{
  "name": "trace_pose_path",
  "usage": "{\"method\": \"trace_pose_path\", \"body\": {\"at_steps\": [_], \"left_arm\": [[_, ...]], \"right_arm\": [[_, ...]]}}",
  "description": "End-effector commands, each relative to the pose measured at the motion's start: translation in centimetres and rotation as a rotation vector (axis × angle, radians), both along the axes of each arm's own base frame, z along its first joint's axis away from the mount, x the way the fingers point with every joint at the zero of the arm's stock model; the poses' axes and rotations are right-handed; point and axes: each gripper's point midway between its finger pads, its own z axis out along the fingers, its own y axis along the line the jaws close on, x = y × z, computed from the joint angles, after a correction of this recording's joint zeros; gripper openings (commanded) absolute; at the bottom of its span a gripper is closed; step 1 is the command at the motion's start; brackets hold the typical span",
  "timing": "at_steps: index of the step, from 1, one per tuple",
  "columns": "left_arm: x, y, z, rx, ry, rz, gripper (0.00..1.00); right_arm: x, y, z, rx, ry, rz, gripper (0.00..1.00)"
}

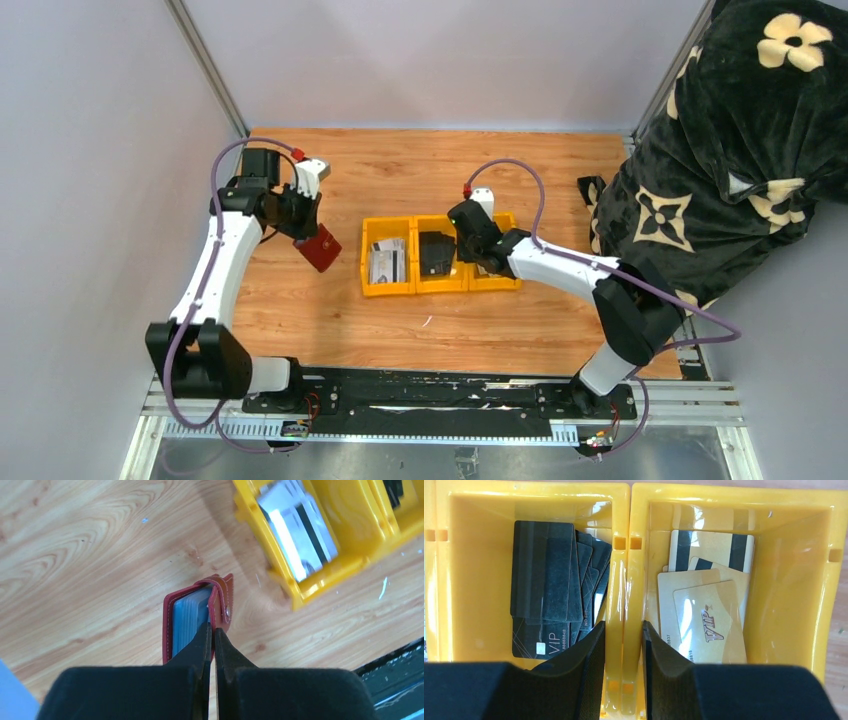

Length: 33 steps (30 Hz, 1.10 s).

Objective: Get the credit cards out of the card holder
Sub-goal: Move the storage box to the center of the board.

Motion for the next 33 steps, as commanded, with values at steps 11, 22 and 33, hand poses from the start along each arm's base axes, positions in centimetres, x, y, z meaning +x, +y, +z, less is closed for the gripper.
{"method": "trace_pose_path", "body": {"at_steps": [11, 22, 33], "left_arm": [[-7.9, -5.0, 1.2, 0.122, 0.009, -0.305, 0.00], [-11.1, -9.5, 2.9, 0.041, 0.012, -0.478, 0.00], [-12.0, -11.2, 7.4, -0.067, -0.061, -0.505, 0.00]], "right_arm": [[9.7, 0.0, 3.4, 0.013, -0.159, -0.079, 0.27], [9.9, 0.7, 7.1, 0.163, -0.189, -0.086, 0.55], [-4.7, 8.1, 17.9, 0.631, -0.315, 0.562, 0.85]]}}
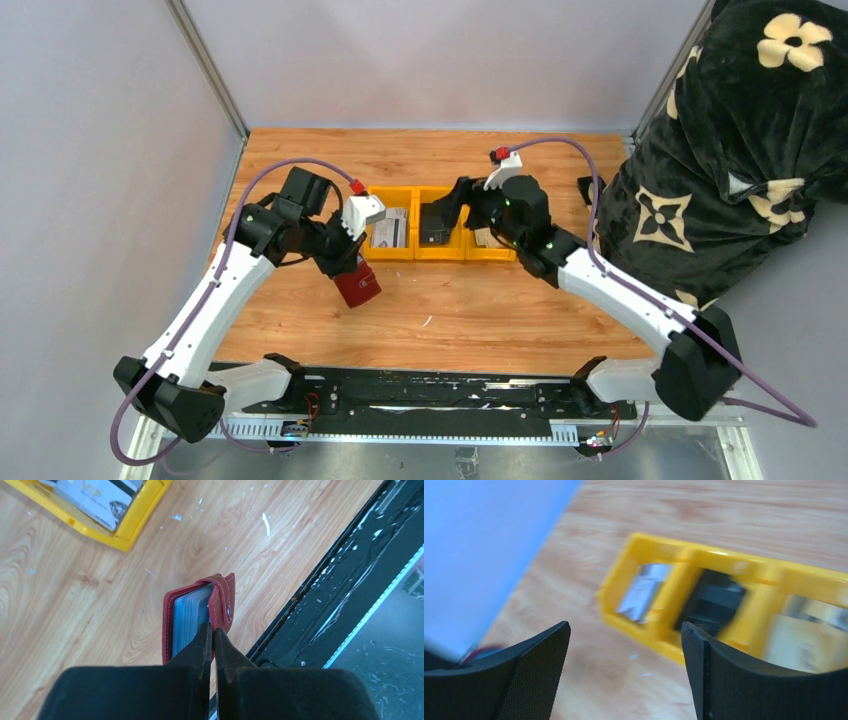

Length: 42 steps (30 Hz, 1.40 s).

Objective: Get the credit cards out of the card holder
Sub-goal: Move the storage box to the center of the board, then open the card holder at the center of the board.

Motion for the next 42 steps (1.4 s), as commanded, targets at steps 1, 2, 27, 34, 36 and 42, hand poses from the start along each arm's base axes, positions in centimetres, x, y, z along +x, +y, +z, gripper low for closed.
{"method": "trace_pose_path", "body": {"at_steps": [1, 2, 27, 34, 36, 42], "left_arm": [[-1.0, -1.3, 4.4, -0.108, -0.055, -0.031, 0.00], [-1.3, -1.7, 5.3, -0.132, -0.054, -0.041, 0.00], [-8.4, -3.5, 12.5, -0.370, 0.024, -0.170, 0.00], [-8.1, -3.3, 12.4, -0.356, 0.003, -0.168, 0.00], [-8.0, -3.1, 12.7, -0.352, -0.014, -0.165, 0.00], [-7.3, -2.3, 12.2, -0.305, -0.064, -0.142, 0.95]], "right_arm": [[-9.5, 6.6, 2.2, 0.162, -0.088, 0.508, 0.85], [-11.8, 7.5, 2.3, 0.182, -0.104, 0.598, 0.86], [-22.3, 13.7, 3.0, 0.354, -0.134, 1.045, 0.84], [-24.5, 14.2, 4.8, 0.443, -0.074, 1.158, 0.18], [-24.8, 14.0, 4.6, 0.436, -0.055, 1.156, 0.04], [-25.8, 12.2, 5.5, 0.398, -0.120, 1.168, 0.00]]}}
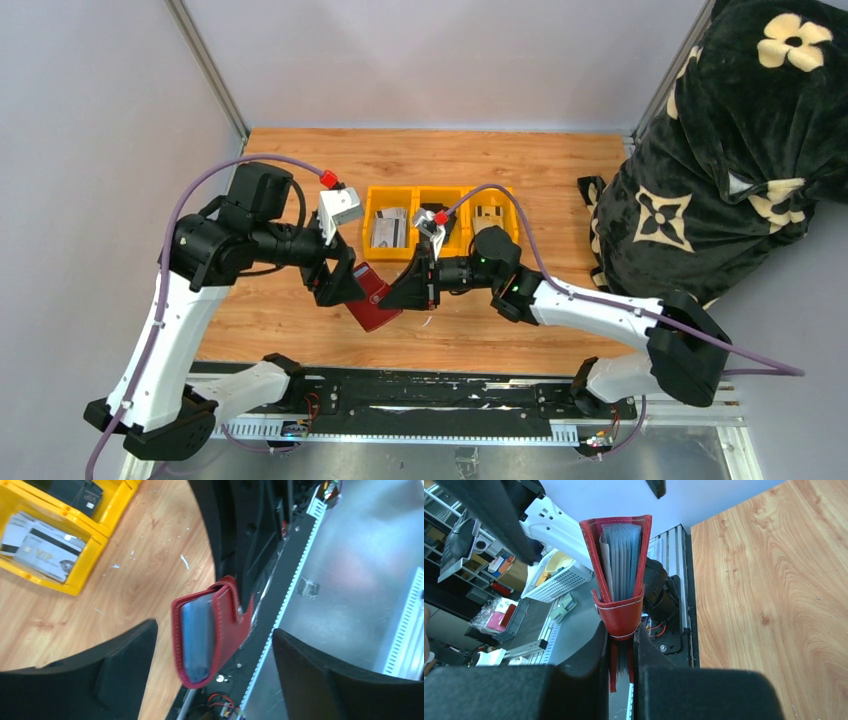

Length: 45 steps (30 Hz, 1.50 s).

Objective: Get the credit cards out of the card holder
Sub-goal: Open the card holder at the center of the board.

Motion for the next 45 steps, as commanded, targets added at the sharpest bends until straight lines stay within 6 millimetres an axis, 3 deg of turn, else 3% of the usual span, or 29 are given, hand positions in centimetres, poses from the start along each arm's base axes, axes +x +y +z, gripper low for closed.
{"method": "trace_pose_path", "body": {"at_steps": [1, 7, 10, 12, 17, 21, 23, 25, 26, 29, 32, 35, 38, 45], "left_arm": [[-0.6, 0.5, 0.4, 0.001, -0.043, -0.002, 0.99], [-2.9, -0.4, -0.5, -0.065, 0.066, -0.067, 1.00], [-3.4, -0.9, 0.1, -0.099, 0.088, -0.088, 0.93], [-3.6, -1.1, 0.7, -0.120, 0.098, -0.099, 0.84], [-3.9, -1.6, 1.4, -0.149, 0.130, -0.114, 0.43], [-3.7, -1.4, 1.1, -0.137, 0.117, -0.105, 0.24], [-3.2, -1.2, 0.7, -0.113, 0.102, -0.085, 0.13], [-1.3, -0.3, -0.1, -0.037, 0.054, -0.004, 0.04], [-0.4, 0.1, -0.3, -0.006, 0.029, 0.039, 0.00], [2.4, 1.2, -0.4, 0.033, -0.074, 0.172, 0.00], [4.5, 2.0, 0.0, 0.023, -0.155, 0.298, 0.00], [6.3, 2.9, -0.2, 0.031, -0.218, 0.397, 0.00], [7.3, 3.3, -0.2, 0.020, -0.247, 0.463, 0.00], [7.2, 2.5, 0.0, -0.051, -0.203, 0.491, 0.00]], "right_arm": [[-2.1, -1.7, 3.3, 0.060, -0.106, 0.047, 0.00], [-2.9, -2.9, 6.4, 0.089, -0.219, 0.058, 0.00], [-3.1, -3.1, 7.3, 0.097, -0.253, 0.062, 0.00], [-3.2, -3.0, 7.6, 0.101, -0.269, 0.062, 0.00], [-2.9, -2.6, 7.6, 0.089, -0.279, 0.045, 0.00], [-2.0, -2.3, 7.4, 0.062, -0.282, -0.009, 0.03], [-0.2, -2.1, 7.1, 0.020, -0.274, -0.109, 0.27], [3.1, -2.3, 6.7, -0.049, -0.250, -0.311, 0.67], [5.0, -2.8, 6.6, -0.086, -0.239, -0.433, 0.78], [9.0, -5.7, 6.1, -0.174, -0.193, -0.792, 0.83], [9.3, -7.0, 6.5, -0.170, -0.158, -0.952, 0.84], [8.4, -5.9, 7.1, -0.169, -0.137, -0.971, 0.82], [7.6, -3.7, 7.9, -0.161, -0.112, -0.937, 0.80], [7.6, 0.2, 9.2, -0.157, -0.100, -0.880, 0.71]]}}
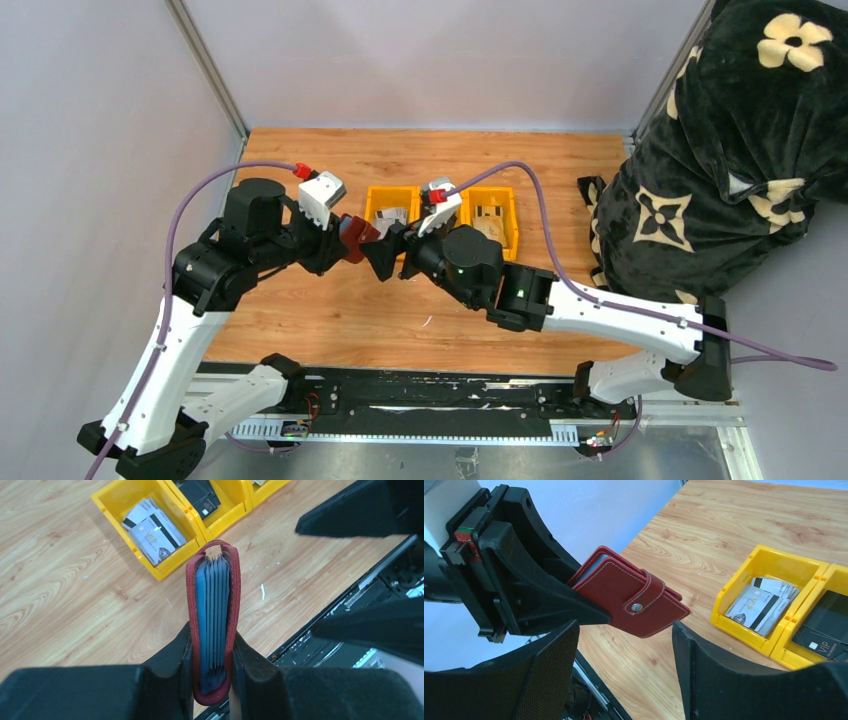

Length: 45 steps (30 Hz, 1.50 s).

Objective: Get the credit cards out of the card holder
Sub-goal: Open the card holder at the center of the board.

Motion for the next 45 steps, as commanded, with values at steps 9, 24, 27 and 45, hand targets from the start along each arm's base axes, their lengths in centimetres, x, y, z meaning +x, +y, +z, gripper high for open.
{"method": "trace_pose_path", "body": {"at_steps": [9, 24, 27, 45], "left_arm": [[0.5, -1.3, 2.3, -0.119, -0.035, 0.017, 0.00], [-0.3, -2.3, 3.1, -0.170, -0.011, -0.027, 0.00], [-0.3, -2.3, 3.2, -0.172, -0.014, -0.029, 0.00], [-0.8, -2.1, 4.3, -0.182, -0.043, -0.036, 0.00]], "right_arm": [[1.1, 1.8, 0.2, -0.029, 0.012, -0.060, 0.51], [3.4, 2.8, -0.9, -0.152, -0.033, -0.162, 0.41], [3.8, 2.5, -1.9, -0.196, -0.030, -0.183, 0.35], [5.7, -1.8, -2.4, -0.259, -0.042, -0.347, 0.00]]}}
